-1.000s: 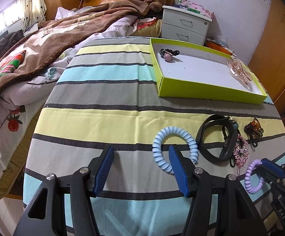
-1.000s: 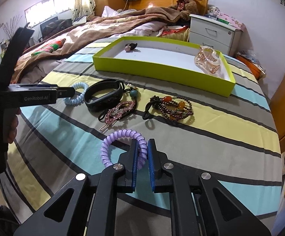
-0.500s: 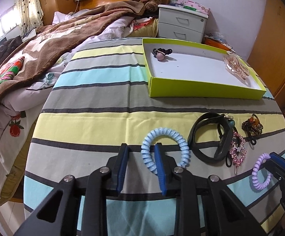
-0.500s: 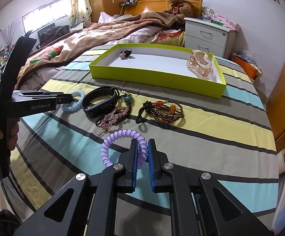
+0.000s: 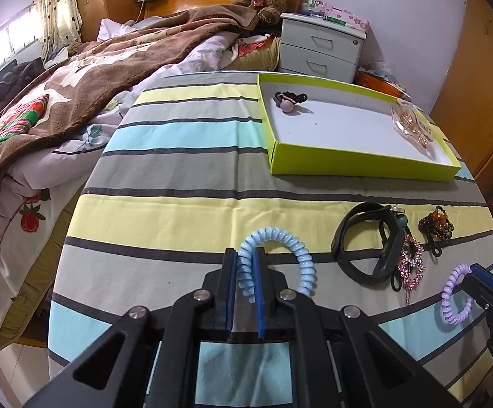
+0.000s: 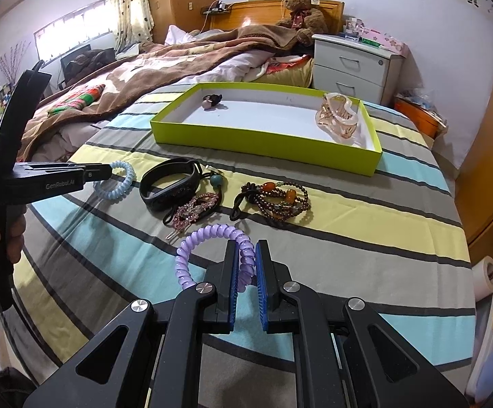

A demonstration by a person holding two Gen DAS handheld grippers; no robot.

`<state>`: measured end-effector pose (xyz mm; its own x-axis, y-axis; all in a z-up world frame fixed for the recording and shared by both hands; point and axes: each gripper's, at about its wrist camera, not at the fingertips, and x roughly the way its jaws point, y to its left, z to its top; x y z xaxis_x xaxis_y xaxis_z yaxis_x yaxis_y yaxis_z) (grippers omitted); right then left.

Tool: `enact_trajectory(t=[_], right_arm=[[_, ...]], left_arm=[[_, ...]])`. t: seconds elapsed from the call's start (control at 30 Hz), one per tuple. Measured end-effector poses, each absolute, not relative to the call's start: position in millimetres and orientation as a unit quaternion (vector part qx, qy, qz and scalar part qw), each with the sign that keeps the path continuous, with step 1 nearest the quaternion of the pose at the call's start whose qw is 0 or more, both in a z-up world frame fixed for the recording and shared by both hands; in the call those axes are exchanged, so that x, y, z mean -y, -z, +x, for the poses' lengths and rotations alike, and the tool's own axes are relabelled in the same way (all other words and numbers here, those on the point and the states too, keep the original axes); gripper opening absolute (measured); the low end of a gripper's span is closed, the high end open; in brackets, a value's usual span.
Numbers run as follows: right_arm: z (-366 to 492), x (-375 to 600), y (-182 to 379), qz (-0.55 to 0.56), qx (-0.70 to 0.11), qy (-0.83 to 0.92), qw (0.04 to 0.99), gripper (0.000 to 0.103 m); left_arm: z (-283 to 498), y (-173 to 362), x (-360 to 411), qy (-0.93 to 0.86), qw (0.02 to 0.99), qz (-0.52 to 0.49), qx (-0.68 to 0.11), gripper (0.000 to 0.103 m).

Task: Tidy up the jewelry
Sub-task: 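Carry the lavender and blue coils over the lime-green box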

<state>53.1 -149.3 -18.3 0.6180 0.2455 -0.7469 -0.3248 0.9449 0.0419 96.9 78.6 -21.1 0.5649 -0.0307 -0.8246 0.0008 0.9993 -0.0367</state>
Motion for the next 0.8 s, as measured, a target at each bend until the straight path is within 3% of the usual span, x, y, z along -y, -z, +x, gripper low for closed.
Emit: enact_trajectory(t=[0.8], right_arm=[[79.3,162.2,-23.1,-0.038,-0.371,-0.130,0.919,0.010]], left_arm=[[97.5,-29.0,-83.4,0.031,0.907,-0.020,-0.419,0.010]])
